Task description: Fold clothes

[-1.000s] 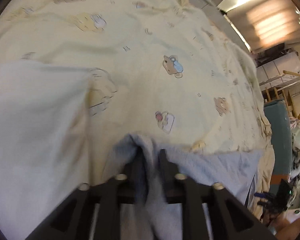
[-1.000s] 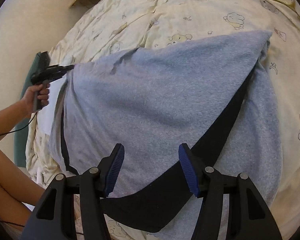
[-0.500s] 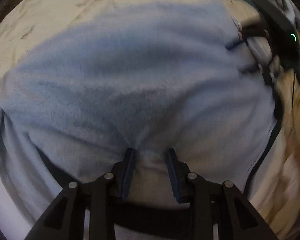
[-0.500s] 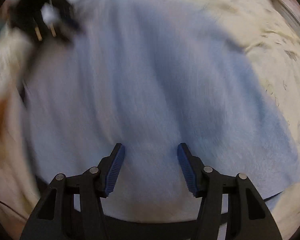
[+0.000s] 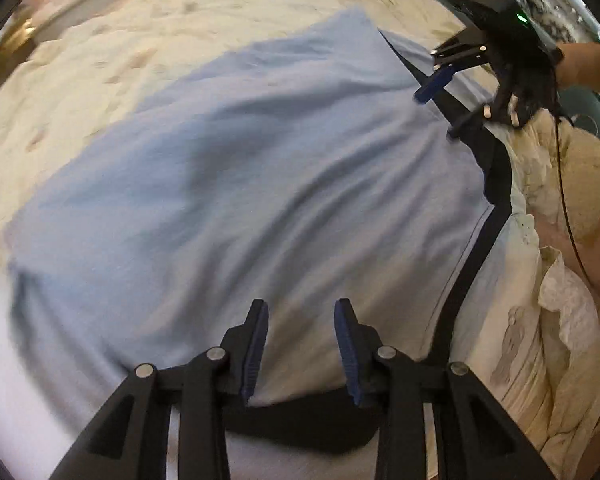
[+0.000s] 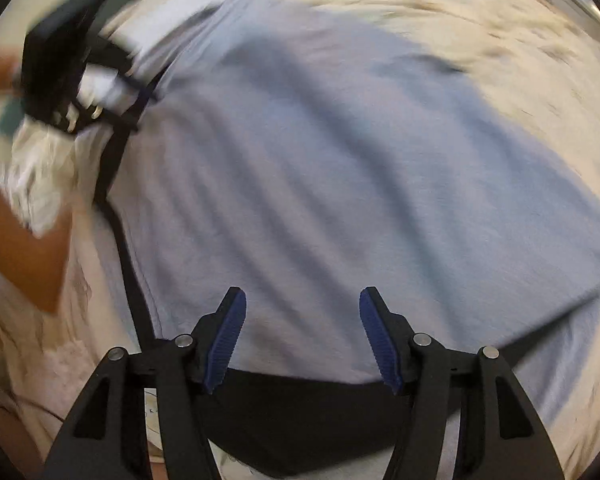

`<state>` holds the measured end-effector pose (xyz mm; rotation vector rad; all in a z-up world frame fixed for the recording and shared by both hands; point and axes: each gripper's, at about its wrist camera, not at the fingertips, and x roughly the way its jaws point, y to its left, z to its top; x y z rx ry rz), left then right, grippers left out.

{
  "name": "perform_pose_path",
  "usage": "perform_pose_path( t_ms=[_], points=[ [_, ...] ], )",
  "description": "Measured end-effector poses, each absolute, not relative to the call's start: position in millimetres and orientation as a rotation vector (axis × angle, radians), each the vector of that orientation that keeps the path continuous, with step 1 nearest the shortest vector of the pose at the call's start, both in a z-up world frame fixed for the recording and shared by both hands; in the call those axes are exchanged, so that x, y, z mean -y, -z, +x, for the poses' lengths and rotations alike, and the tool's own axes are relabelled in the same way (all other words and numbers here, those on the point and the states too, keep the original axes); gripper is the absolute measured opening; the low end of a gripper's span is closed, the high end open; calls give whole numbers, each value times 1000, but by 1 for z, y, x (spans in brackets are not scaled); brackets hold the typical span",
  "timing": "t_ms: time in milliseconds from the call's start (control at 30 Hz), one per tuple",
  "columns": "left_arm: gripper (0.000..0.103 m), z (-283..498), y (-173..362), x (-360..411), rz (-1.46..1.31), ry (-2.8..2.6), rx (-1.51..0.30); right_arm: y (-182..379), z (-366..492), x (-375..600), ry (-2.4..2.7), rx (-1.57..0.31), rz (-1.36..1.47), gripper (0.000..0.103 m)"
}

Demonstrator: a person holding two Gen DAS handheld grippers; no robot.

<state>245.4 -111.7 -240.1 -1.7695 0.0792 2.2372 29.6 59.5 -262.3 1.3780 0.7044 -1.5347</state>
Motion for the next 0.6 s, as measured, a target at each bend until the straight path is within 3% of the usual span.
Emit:
perform_pose_path(
  t_ms=[100,167,300,433,600],
  points=[
    [37,261,262,92,-1824,-2175,-228,289,51,-74,1493,-846,1375,65],
    [37,276,264,89,-1818,-2171,-297,289,53,-100,1532,-788,1390,66],
    [37,296,262,101,-1921,-2110,-254,282,58,-138,1605,-700,1477,66],
    [37,305,252,105,-1991,-2065,-282,263,53,-168,1725,-466,1551,65],
    [37,269,204,121,-1847,-2158,-180,213,31,-252,2057,172,1456,65]
  ],
)
